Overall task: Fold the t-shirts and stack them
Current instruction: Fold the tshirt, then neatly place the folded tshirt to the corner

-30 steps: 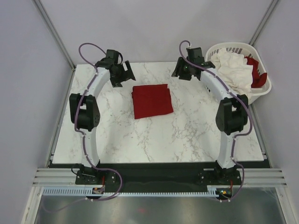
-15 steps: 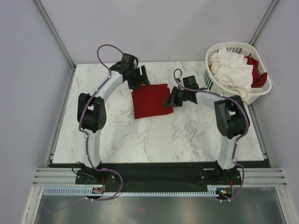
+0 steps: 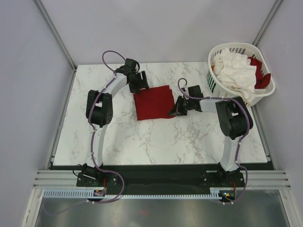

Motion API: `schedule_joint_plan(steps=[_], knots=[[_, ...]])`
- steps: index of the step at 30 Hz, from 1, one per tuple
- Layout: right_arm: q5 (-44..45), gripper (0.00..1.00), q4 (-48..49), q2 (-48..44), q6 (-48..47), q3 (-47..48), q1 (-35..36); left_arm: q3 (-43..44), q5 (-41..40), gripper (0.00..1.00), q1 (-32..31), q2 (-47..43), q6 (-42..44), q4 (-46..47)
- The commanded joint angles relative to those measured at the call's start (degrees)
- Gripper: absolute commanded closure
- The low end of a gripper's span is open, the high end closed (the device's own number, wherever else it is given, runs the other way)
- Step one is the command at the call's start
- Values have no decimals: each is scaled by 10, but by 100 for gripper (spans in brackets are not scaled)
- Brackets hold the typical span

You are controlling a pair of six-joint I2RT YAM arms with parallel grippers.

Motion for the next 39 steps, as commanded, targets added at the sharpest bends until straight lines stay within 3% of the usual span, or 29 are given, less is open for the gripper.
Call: schedule_joint_plan(steps=[1,2,4,5,6,8,9,10,15,19,24,25,26,27,30,35,39], knots=[[62,94,-24,7,-19,-31,-17,40,-22,24,16,-5,44,6],[68,91,-29,3,-20,-32,-17,45,-21,24,18,-7,46,4],[74,74,-35,-14,-24,-35,-15,65,-17,23,20,-10,58,-1],[77,54,-42,-22,-25,-34,-15,75,-17,23,19,-13,62,-5],[78,46,-48,-42,-28,-32,-15,85,-13,20,19,-15,67,-9],[82,34,-70,-64,-34,-23,-12,114,-13,10,20,-35,76,-25],[85,27,-80,-89,-38,-16,-10,119,-31,1,20,-47,78,-30],[92,24,-89,-103,-43,-5,-7,114,-39,0,21,-60,79,-34],[130,19,-138,-214,-47,18,2,-13,-69,0,30,-194,45,-41],[155,13,-160,-275,-57,21,4,-210,-41,3,27,-260,21,-13],[182,12,-205,-321,-85,34,3,-446,32,7,10,-322,-25,95],[186,12,-207,-327,-87,32,3,-469,32,7,9,-321,-25,95],[193,11,-207,-333,-88,30,3,-485,106,6,7,-315,-52,187],[197,10,-207,-344,-88,27,4,-504,128,5,4,-309,-68,226],[199,10,-208,-352,-90,19,3,-537,144,2,-11,-299,-87,296],[208,10,-215,-367,-100,0,3,-580,130,1,-15,-299,-120,377],[209,10,-217,-374,-104,-10,2,-592,94,6,-17,-292,-127,378]])
